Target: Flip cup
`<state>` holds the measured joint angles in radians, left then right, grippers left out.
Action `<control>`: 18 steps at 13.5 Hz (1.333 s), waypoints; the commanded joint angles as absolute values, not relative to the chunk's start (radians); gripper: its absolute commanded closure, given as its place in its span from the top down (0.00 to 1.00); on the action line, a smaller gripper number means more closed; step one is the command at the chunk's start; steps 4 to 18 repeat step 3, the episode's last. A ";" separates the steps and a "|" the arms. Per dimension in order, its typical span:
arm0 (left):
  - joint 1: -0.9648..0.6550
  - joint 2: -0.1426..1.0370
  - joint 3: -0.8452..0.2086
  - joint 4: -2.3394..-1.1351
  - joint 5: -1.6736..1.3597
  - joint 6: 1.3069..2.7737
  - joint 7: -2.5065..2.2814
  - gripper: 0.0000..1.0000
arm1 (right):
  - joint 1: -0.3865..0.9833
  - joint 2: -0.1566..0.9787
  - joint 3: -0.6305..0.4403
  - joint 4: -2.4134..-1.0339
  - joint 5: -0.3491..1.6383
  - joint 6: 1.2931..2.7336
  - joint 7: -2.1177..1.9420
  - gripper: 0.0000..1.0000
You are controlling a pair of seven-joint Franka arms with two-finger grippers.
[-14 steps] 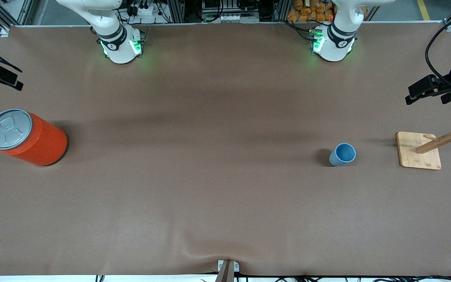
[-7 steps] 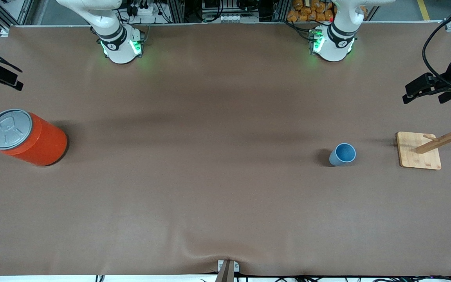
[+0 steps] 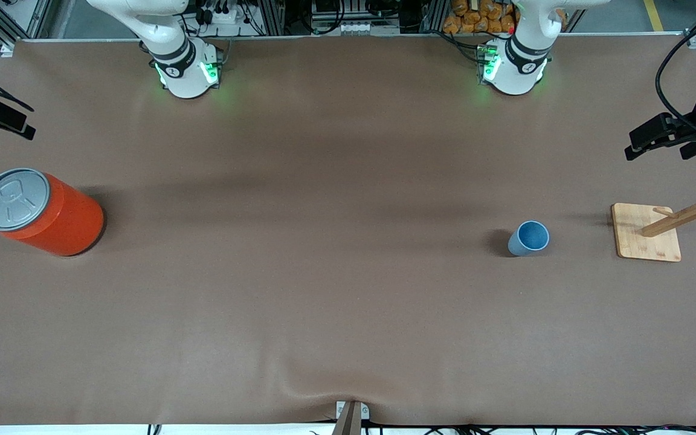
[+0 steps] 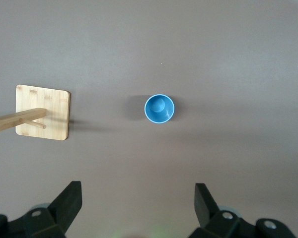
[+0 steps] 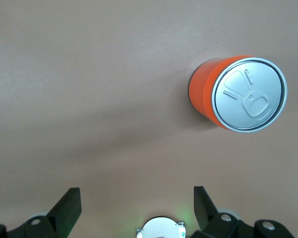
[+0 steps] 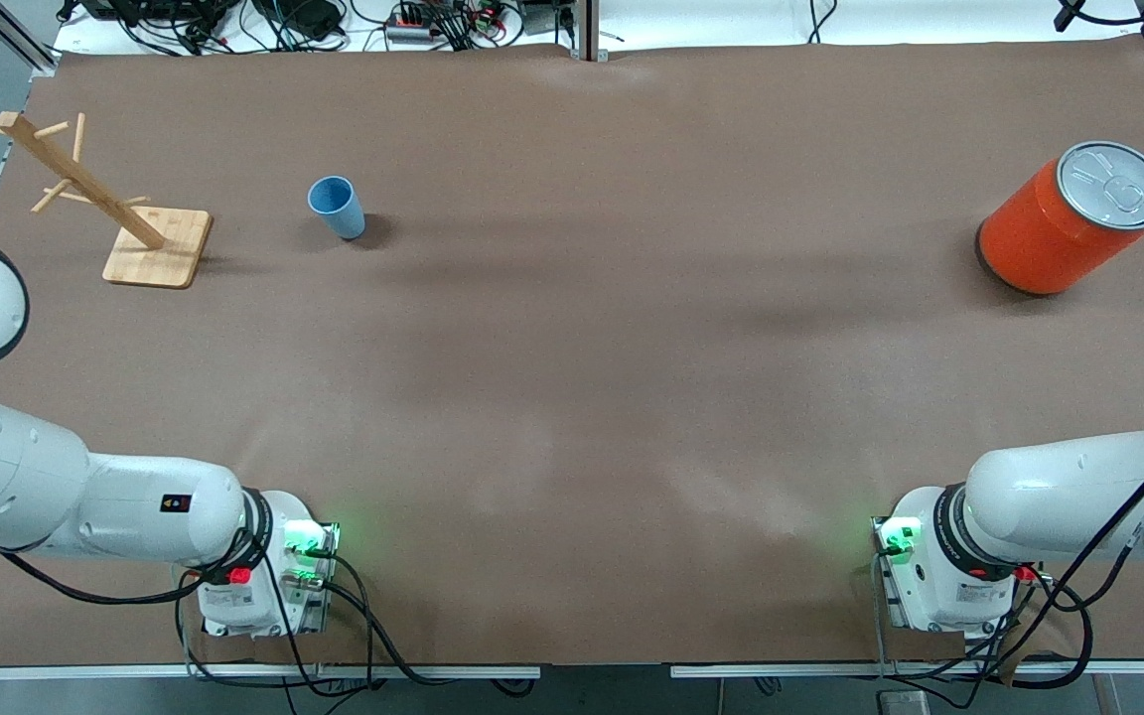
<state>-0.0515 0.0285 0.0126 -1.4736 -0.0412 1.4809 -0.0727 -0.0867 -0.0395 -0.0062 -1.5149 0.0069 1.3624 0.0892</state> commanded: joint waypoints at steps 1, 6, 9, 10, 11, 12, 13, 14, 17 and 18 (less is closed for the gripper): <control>-0.049 0.017 0.006 -1.477 -0.025 1.477 -0.066 1.00 | -0.103 -0.049 -0.003 -1.522 0.017 1.359 0.071 1.00; -0.049 0.017 0.006 -1.480 -0.023 1.477 -0.066 1.00 | -0.101 -0.048 -0.003 -1.528 0.017 1.361 0.071 1.00; -0.049 0.017 0.006 -1.480 -0.023 1.477 -0.066 1.00 | -0.101 -0.048 -0.003 -1.528 0.017 1.361 0.071 1.00; -0.049 0.017 0.006 -1.480 -0.023 1.477 -0.066 1.00 | -0.101 -0.048 -0.003 -1.528 0.017 1.361 0.071 1.00; -0.049 0.017 0.006 -1.480 -0.023 1.477 -0.066 1.00 | -0.101 -0.048 -0.003 -1.528 0.017 1.361 0.071 1.00; -0.049 0.017 0.006 -1.480 -0.023 1.477 -0.066 1.00 | -0.101 -0.048 -0.003 -1.528 0.017 1.361 0.071 1.00; -0.049 0.017 0.006 -1.480 -0.023 1.477 -0.066 1.00 | -0.101 -0.048 -0.003 -1.528 0.017 1.361 0.071 1.00; -0.049 0.017 0.006 -1.480 -0.023 1.477 -0.066 1.00 | -0.101 -0.048 -0.003 -1.528 0.017 1.361 0.071 1.00; -0.049 0.017 0.006 -1.480 -0.023 1.477 -0.066 1.00 | -0.101 -0.048 -0.003 -1.528 0.017 1.361 0.071 1.00; -0.049 0.017 0.006 -1.480 -0.023 1.477 -0.066 1.00 | -0.101 -0.048 -0.003 -1.528 0.017 1.361 0.071 1.00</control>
